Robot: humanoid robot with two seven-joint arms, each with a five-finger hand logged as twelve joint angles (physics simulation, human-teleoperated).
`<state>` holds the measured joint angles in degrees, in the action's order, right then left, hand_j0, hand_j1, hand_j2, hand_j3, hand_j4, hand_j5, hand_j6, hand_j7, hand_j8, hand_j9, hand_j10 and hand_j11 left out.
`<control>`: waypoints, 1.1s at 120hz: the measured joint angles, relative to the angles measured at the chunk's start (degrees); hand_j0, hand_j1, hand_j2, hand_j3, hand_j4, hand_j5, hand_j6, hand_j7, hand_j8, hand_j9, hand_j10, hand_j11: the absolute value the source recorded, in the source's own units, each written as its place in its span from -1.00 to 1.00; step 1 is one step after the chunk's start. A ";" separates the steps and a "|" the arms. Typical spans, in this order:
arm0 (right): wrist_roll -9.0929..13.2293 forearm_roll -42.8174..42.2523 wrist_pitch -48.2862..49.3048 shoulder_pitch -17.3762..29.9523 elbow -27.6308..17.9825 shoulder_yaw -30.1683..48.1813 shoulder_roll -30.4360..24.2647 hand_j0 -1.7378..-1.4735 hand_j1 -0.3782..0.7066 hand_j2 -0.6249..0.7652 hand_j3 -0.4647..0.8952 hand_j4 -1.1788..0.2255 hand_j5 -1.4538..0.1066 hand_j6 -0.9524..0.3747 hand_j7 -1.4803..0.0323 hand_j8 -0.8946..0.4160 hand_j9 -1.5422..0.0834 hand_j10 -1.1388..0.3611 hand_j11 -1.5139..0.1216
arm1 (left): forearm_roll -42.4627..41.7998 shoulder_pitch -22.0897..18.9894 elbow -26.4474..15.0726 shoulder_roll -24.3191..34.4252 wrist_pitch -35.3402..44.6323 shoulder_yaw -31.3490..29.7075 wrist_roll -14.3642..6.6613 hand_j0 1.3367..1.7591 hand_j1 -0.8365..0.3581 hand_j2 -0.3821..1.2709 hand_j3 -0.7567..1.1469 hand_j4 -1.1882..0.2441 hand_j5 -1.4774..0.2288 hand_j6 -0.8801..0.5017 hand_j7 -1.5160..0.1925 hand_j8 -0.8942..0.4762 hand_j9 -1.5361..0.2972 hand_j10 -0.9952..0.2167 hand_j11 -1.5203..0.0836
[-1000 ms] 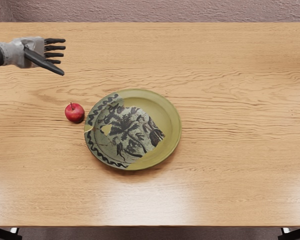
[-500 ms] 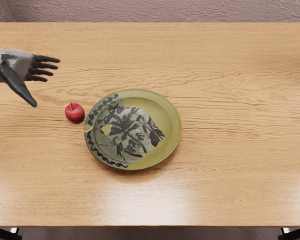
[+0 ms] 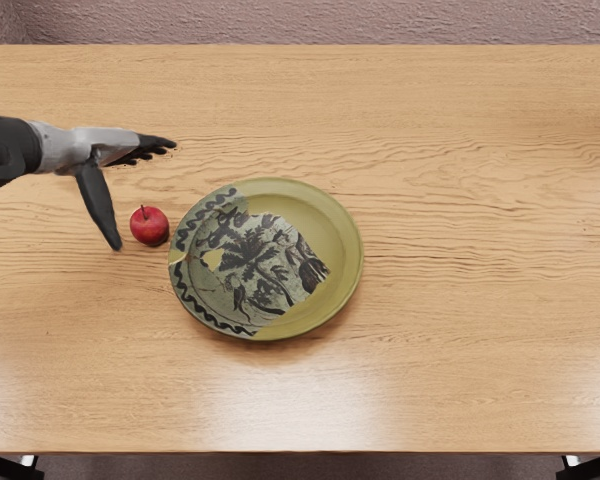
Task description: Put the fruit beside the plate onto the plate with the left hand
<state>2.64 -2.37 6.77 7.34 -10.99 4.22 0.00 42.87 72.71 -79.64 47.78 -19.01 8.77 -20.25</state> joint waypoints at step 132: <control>0.00 0.00 0.00 0.00 0.00 0.00 0.00 -0.40 -0.91 -0.11 -0.32 0.66 0.84 0.41 0.93 0.34 0.87 0.50 0.83 | 11.58 -1.52 -2.87 -7.71 18.36 -6.19 -14.75 0.52 0.64 -0.49 -0.20 0.41 0.47 0.01 0.51 0.04 0.43 0.35 0.61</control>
<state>2.64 -2.37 6.77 7.34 -10.99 4.22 0.00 54.45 71.19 -82.51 40.07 -0.66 2.57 -35.00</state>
